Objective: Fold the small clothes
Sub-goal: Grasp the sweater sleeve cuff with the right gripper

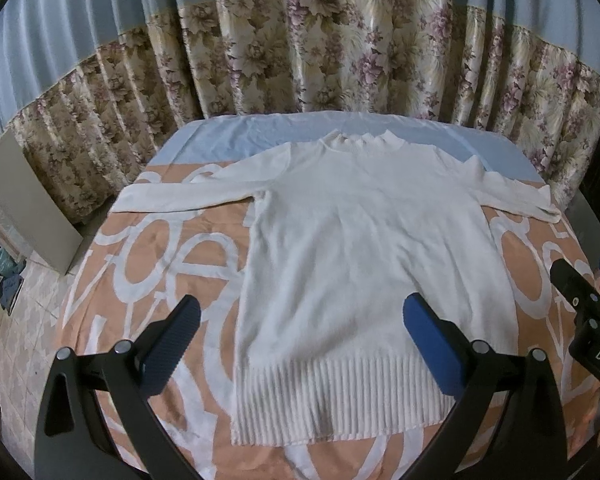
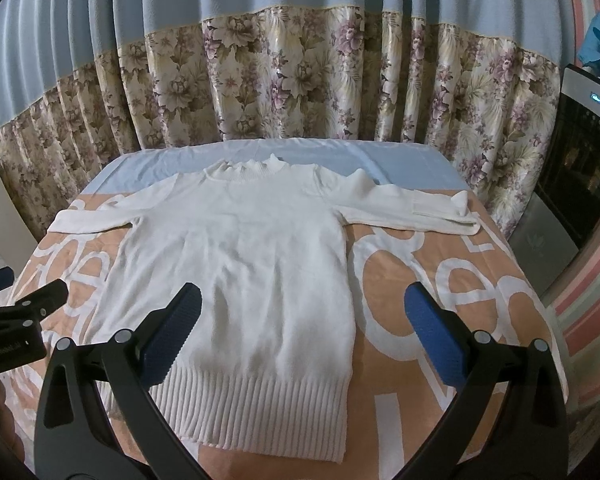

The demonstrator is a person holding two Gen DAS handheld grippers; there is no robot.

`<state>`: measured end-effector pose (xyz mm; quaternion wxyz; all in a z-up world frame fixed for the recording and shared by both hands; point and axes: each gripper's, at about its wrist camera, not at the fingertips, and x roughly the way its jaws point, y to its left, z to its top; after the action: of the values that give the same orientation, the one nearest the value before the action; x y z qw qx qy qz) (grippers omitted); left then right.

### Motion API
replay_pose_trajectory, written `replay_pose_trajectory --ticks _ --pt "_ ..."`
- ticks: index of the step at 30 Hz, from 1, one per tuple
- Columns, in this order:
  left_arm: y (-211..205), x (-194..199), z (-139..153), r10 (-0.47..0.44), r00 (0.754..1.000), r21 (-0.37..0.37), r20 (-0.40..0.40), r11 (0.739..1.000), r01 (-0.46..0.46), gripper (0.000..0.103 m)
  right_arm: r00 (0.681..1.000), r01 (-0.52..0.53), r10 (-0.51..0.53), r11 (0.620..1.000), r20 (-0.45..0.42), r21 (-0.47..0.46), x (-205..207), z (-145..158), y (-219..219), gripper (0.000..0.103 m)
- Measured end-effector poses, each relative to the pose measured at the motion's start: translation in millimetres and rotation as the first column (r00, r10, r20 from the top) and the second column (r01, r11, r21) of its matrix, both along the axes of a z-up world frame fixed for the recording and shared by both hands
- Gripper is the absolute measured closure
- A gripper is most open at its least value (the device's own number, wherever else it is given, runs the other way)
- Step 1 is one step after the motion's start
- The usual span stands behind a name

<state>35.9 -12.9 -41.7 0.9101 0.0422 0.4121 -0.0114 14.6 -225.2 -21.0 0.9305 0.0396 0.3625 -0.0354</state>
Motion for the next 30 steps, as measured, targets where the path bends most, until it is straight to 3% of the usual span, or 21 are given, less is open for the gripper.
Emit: replay_pose_trajectory --ticks 3,9,15,20,25,29,30 --pt "-7.8 15.3 -5.9 -0.026 0.999 -0.011 -0.02 1.0 0.026 0.001 1.0 0.002 -0.002 1.0 0.005 -0.008 5.3 -1.5 -2.7 0.003" --pt "-33.9 56.7 -13.9 -0.092 0.996 -0.004 0.016 0.996 0.092 0.001 1.0 0.015 -0.015 1.0 0.017 -0.02 30.4 -12.4 -31.2 0.003" --pt "-55.3 112.8 -26.3 -0.098 0.995 -0.044 0.017 0.994 0.098 0.001 0.999 0.041 -0.041 0.999 0.027 -0.016 65.9 -26.5 -72.3 0.003" --pt "-79.3 151.0 -36.9 -0.133 0.991 -0.09 0.022 0.987 0.134 0.002 1.0 -0.007 0.009 0.996 0.019 -0.085 102.8 -40.9 -99.3 0.003" --pt "-111.6 185.2 -54.6 -0.17 0.985 0.007 -0.03 0.985 0.171 0.001 0.998 -0.065 0.066 0.99 0.008 -0.124 139.5 -59.1 -125.7 0.003" --pt "-119.1 212.2 -71.8 -0.197 0.976 -0.047 -0.088 0.98 0.194 0.001 0.999 -0.052 0.05 0.983 -0.018 -0.177 172.9 -74.0 -158.1 0.01" --pt "-120.1 216.8 -74.5 -0.196 0.976 -0.045 -0.093 0.98 0.192 0.001 0.999 -0.044 0.039 0.982 -0.032 -0.185 181.6 -80.2 -168.9 0.018"
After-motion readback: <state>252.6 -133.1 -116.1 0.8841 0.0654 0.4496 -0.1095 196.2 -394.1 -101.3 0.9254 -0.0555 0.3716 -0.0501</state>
